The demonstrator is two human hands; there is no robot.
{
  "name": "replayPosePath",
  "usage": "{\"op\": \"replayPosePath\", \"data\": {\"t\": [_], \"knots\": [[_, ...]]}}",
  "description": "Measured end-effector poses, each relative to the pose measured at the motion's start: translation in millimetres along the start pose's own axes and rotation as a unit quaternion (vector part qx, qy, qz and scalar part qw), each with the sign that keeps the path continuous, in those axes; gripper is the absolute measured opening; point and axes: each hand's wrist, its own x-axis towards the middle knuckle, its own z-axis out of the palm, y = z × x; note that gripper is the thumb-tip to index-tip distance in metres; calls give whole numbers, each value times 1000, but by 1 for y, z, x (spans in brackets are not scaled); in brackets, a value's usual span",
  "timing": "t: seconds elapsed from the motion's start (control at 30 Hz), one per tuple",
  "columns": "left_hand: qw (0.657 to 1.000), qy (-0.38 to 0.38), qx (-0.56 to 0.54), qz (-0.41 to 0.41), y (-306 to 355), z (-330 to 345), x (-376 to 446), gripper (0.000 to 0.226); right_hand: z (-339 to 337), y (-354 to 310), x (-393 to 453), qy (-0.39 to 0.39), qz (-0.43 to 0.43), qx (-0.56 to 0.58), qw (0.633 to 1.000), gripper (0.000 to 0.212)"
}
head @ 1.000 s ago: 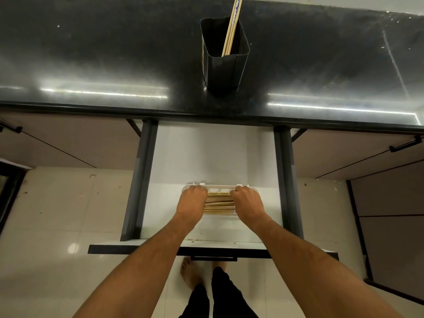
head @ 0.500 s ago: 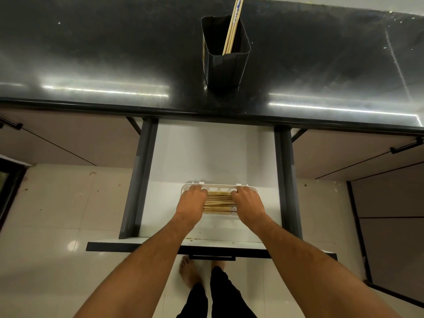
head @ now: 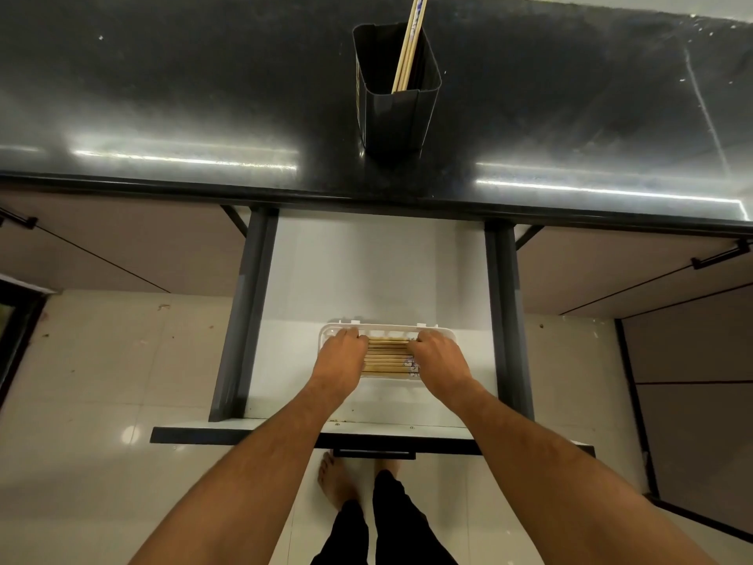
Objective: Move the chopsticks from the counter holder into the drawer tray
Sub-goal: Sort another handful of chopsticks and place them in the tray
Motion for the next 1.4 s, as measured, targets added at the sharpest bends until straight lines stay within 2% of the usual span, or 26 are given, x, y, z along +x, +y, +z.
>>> {"op": "replayPosePath", "data": {"t": [0.2, 0.43, 0.57, 0.63, 0.7, 0.77, 0.8, 0.9, 1.0, 1.07, 1.17, 1.4], "knots": [[1000, -3, -12, 12, -1, -3, -1, 30, 0, 5, 1, -2, -10, -10, 1000, 31], [998, 12, -64, 9, -4, -8, -6, 26, 5, 10, -3, 12, 1, 75, 997, 38], [989, 104, -102, 29, -4, -17, -12, 24, 1, 16, -11, 65, 28, 140, 988, 30], [979, 169, -109, 45, -4, -23, -16, 26, -2, 20, -15, 129, 59, 181, 973, 24], [963, 229, -136, 36, -6, -27, -18, 27, -5, 23, -17, 209, 124, 241, 940, 15], [942, 267, -202, -18, -10, -30, -20, 27, -9, 27, -16, 258, 230, 313, 884, 16], [929, 273, -241, -63, -12, -31, -21, 28, -11, 28, -14, 259, 291, 354, 851, 17], [877, 271, -331, -220, -18, -28, -18, 23, -10, 37, -7, 209, 426, 433, 766, 24], [821, 208, -386, -366, -23, -21, -12, 24, -2, 43, -5, 123, 503, 468, 716, 24], [796, 152, -408, -420, -25, -17, -10, 32, 1, 41, -5, 82, 519, 477, 705, 22], [777, 108, -438, -440, -23, -14, -9, 36, 5, 34, -8, 46, 494, 501, 709, 26], [781, 91, -432, -443, -15, -14, -8, 40, 7, 26, -10, 87, 490, 481, 722, 20]]}}
